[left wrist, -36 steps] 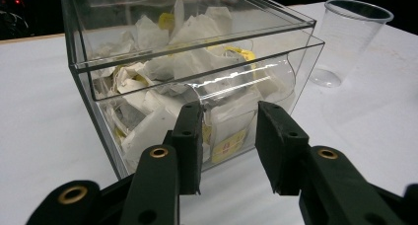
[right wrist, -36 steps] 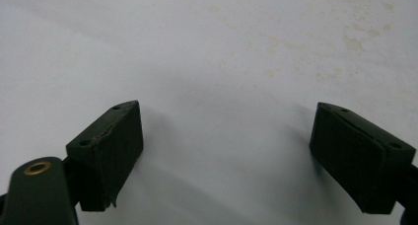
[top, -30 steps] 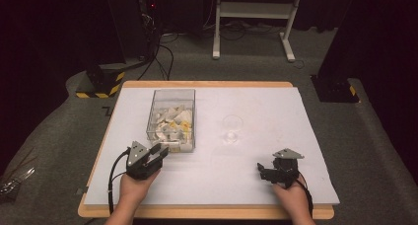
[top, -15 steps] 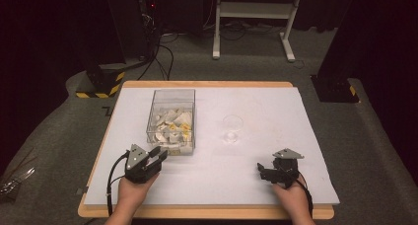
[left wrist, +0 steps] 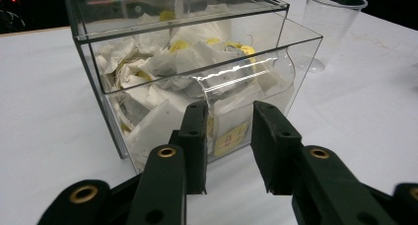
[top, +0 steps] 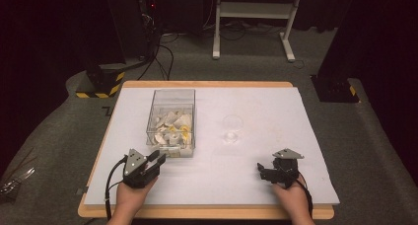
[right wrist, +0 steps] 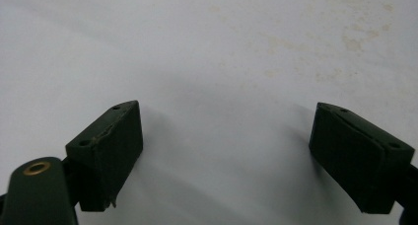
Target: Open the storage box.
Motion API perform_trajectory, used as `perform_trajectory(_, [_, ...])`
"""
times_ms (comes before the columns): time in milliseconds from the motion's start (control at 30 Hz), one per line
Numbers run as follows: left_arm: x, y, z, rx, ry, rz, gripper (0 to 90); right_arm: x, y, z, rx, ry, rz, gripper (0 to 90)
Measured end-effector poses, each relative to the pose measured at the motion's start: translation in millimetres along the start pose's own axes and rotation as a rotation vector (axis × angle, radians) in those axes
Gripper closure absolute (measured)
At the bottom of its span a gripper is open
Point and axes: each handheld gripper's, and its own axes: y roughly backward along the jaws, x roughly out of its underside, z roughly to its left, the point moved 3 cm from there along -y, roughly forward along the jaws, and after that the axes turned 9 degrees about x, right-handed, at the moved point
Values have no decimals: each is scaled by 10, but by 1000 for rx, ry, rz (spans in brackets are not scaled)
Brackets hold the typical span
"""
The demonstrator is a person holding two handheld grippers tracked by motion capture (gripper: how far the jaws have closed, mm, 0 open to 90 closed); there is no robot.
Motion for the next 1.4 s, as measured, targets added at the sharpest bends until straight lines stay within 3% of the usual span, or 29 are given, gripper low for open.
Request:
perform_trajectory(67, [10, 21, -28, 14, 3, -1, 716, 0, 0, 0, 0, 0, 0, 132])
perform_trajectory(167, [14, 32, -71, -3, -23, 12, 709, 0, 0, 0, 0, 0, 0, 132])
perform_trajectory(367, [-37, 88, -45, -23, -32, -2, 704, 0, 0, 0, 0, 0, 0, 132])
perform_trajectory(767, [-203, 269, 249, -118, 1, -52, 725, 0, 0, -1, -1, 0, 0, 132])
perform_trajectory(1067, [-302, 131, 472, -166, 33, -49, 740, 0, 0, -1, -1, 0, 0, 132])
perform_trajectory(1400, [-305, -68, 504, -166, 49, -31, 799, 0, 0, -1, -1, 0, 0, 132])
